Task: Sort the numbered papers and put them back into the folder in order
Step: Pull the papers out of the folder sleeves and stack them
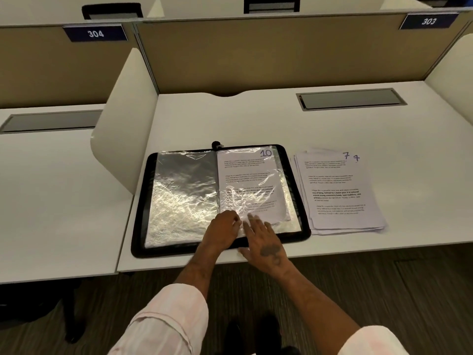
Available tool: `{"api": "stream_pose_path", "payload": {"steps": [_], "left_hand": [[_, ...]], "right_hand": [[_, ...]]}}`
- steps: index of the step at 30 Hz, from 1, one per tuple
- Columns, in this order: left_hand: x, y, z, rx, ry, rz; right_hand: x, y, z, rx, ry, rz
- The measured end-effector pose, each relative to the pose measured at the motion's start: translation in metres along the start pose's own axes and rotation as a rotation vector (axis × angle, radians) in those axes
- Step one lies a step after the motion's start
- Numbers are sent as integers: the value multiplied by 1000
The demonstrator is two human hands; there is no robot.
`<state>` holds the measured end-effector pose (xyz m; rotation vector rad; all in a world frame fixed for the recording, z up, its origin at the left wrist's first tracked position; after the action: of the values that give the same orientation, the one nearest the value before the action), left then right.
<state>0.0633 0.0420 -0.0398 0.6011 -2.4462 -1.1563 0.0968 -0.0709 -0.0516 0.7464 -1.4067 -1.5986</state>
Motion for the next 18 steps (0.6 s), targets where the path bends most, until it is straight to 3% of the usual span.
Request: {"api": "stream_pose_path", "payload": {"steps": [3,10,13,16,18], "left_hand": [[7,-2,-5,-97,-45,19],[12,-2,-13,-233,-131,5],[14,-9,-15,-263,-139,23],[14,-13,-13,-270,-112,25],[13,-12,-13,-240,-72,13]], "right_hand": [[-2,-18,-11,39,-117,206],[34,-28,-1,87,-100,84],[54,-16,5,70,-78,-107],[70,0,3,-148,-166,-242],[75,0,-14,-474,-400,-193]]}}
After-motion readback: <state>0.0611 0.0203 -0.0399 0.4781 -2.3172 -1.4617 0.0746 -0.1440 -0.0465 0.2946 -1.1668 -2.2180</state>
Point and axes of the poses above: each hand's wrist, its own x-axis away from the middle knuckle, its own y-axis out of the back of the hand, z = x × y, the point moved 9 cm from there along -x, towards the middle knuckle
